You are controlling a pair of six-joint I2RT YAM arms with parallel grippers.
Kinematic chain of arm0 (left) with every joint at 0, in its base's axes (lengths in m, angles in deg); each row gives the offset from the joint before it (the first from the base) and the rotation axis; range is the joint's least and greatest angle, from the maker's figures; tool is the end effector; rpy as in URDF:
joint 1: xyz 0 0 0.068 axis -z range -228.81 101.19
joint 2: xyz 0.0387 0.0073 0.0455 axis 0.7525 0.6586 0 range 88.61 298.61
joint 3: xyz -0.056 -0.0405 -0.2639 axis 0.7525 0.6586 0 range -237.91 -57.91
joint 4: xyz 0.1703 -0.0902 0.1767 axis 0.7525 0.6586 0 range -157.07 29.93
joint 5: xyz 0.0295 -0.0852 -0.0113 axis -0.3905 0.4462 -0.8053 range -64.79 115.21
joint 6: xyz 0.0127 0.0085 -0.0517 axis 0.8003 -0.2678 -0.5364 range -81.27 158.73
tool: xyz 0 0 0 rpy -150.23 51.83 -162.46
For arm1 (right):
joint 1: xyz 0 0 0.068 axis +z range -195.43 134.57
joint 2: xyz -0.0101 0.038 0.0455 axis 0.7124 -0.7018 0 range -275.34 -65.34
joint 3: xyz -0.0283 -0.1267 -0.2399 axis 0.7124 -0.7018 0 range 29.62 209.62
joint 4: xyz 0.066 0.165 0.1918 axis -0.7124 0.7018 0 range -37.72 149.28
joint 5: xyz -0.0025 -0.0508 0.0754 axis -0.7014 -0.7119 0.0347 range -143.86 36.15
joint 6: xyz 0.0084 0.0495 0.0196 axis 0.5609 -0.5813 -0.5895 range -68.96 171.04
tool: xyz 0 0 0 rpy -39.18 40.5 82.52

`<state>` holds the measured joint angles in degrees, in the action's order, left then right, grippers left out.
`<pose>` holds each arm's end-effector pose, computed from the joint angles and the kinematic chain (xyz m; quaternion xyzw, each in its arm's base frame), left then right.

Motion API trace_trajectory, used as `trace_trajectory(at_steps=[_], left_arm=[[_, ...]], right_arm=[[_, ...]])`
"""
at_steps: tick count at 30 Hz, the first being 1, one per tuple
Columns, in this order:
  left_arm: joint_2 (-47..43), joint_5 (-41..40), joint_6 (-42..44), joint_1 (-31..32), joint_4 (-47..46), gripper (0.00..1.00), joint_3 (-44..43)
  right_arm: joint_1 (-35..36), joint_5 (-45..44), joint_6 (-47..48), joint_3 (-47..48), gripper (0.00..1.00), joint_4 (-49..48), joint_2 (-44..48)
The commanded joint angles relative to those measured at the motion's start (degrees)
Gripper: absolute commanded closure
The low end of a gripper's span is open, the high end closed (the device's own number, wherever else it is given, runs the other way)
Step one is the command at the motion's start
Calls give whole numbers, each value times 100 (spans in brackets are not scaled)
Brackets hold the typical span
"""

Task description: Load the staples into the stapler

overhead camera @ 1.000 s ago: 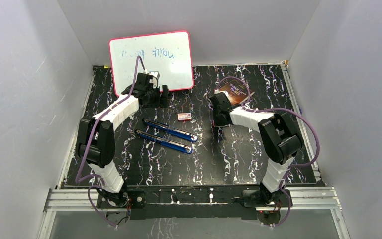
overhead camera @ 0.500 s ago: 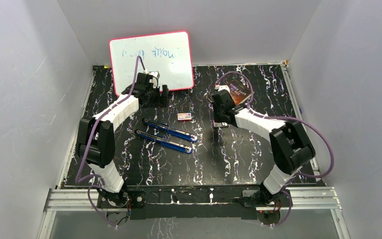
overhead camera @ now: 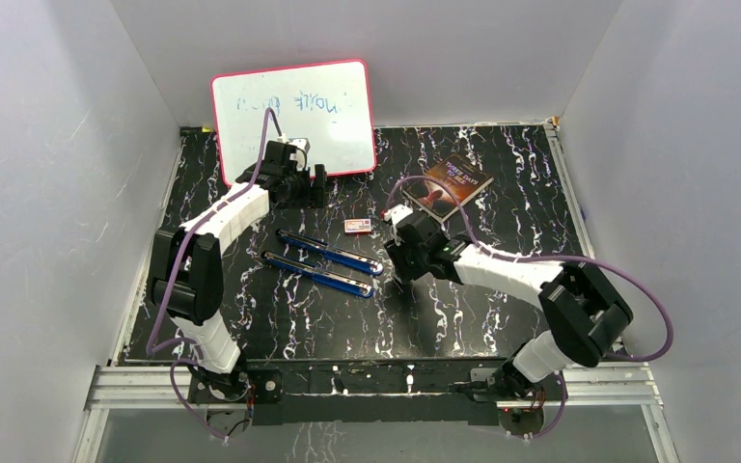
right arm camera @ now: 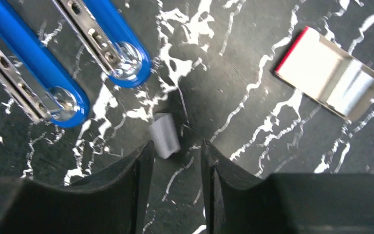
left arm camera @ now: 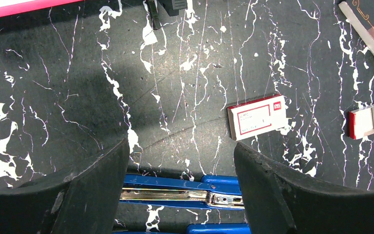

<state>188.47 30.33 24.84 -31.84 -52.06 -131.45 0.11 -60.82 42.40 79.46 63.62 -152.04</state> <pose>0.3755 -0.1180 0.2464 0.0428 0.9094 -0.1488 0.3860 0.2201 0.2181 0.1966 -0.2745 0.8914 0.1116 0.3429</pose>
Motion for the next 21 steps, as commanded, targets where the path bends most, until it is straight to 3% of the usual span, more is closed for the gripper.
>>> trace_trajectory(at_steps=[1, 4, 10, 16, 21], left_arm=[[-281, -3, 49, -33, 81, 23, -11], [-280, -3, 53, -32, 82, 23, -14], [-306, -3, 56, -35, 82, 23, -11], [-316, 15, 54, -29, 82, 23, -7], [-316, 23, 54, -30, 82, 23, -11]], right_arm=[[-56, -639, -96, -217, 49, -328, 517], [-121, -1113, -280, -146, 41, -320, 581], [-474, -1454, -599, 14, 39, -298, 429], [-861, -1664, -785, 285, 43, -268, 43], [-1080, -1545, -793, 636, 52, -342, -322]])
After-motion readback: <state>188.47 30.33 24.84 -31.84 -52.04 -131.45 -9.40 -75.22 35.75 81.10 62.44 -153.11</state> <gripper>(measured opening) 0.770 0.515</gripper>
